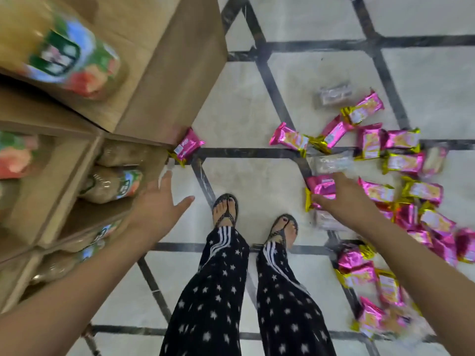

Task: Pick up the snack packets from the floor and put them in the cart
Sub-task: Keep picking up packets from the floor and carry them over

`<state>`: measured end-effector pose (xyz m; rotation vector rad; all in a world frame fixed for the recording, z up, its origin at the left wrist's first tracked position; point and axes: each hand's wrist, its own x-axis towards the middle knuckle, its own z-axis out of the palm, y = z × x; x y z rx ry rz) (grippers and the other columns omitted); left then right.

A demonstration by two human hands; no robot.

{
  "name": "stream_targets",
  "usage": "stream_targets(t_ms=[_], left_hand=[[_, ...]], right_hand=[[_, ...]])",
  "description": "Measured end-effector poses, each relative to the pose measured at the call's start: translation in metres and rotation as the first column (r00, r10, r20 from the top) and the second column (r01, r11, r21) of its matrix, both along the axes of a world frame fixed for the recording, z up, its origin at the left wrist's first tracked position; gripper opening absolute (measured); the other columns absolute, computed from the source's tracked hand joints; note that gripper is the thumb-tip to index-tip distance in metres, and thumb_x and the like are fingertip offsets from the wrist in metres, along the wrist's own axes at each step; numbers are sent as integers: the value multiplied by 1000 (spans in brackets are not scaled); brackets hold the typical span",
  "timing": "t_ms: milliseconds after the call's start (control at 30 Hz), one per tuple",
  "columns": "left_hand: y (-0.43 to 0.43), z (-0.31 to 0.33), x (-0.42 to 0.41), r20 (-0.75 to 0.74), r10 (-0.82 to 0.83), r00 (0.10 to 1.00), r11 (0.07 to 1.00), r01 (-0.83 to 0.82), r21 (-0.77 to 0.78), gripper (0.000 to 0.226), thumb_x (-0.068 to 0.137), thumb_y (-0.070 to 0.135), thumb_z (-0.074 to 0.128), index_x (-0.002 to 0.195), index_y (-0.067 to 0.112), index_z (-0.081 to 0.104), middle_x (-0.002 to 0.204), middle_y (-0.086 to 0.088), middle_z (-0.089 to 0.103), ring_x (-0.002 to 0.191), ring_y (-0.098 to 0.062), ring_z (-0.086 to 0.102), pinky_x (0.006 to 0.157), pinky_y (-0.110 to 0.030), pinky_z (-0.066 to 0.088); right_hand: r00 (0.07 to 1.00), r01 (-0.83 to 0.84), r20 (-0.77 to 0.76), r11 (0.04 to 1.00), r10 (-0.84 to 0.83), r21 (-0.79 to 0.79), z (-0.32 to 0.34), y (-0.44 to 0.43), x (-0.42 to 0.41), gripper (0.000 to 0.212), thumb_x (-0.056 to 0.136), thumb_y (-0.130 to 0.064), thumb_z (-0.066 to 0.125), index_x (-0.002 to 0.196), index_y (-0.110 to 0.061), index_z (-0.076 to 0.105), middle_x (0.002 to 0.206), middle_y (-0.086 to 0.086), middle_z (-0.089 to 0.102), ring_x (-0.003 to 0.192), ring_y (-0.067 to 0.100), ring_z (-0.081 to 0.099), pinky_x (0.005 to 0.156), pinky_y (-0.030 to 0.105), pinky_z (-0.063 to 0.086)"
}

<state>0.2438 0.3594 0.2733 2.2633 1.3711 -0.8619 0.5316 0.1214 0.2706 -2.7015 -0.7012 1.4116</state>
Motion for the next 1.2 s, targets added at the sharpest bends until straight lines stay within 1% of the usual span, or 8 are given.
stream_targets(t_ms=[233,367,633,733,833,1000,1067,1200], left_hand=[[45,-194,16,37,-78,996,994,75,78,86,83,57,65,147,9,33,142,-17,46,124,-35,50,98,-43,45],[79,-281,20,126,68,990,996,-75,56,88,80,51,73,147,13,32,144,-14,46,126,-36,50,103,-47,45],[82,-345,24,169,93,981,945,-140,297,89,81,41,74,147,-1,32,134,-32,43,117,-49,42,96,-54,38],[87,-352,27,149,119,982,950,-156,271,75,81,56,65,122,-5,54,109,-31,59,101,-46,55,83,-50,44],[88,-341,34,156,185,970,962,-211,173,77,72,82,45,85,9,63,78,-16,66,81,-37,61,66,-39,47],[81,-269,65,361,407,839,900,-435,-4,38,80,56,69,77,19,60,73,-5,67,72,-29,61,63,-36,46],[77,-228,77,386,436,813,892,-447,-66,34,82,52,70,72,22,55,68,-3,66,68,-25,61,61,-35,46],[70,-138,89,402,438,804,897,-419,-141,40,78,57,69,77,19,57,65,1,64,59,-16,61,50,-30,40]], right_hand=[[989,-17,145,997,7,71,-191,25,-3,66,84,-37,72,132,1,48,122,28,56,115,43,50,93,45,39],[955,-62,295,988,17,143,-274,40,8,71,81,-29,76,135,6,45,124,34,52,119,48,46,101,52,34],[856,-228,499,965,133,133,-350,70,59,88,77,-35,78,142,5,35,134,30,48,123,46,44,105,50,31],[884,-204,450,971,127,126,-350,74,67,60,75,-43,78,111,1,59,103,25,64,96,43,57,83,46,45],[955,-24,295,974,-44,225,-327,82,61,47,76,-43,77,87,-1,58,83,18,62,78,35,58,65,36,42],[970,193,101,952,-222,238,-257,102,40,44,78,-47,76,88,-8,56,81,6,60,76,26,57,66,35,45],[968,224,53,941,-245,255,-221,112,34,42,78,-46,76,89,-9,57,79,4,61,76,24,57,66,34,46],[949,314,-80,903,-305,294,-124,136,22,37,82,-38,75,72,-17,47,68,-4,50,63,10,48,49,16,29]])
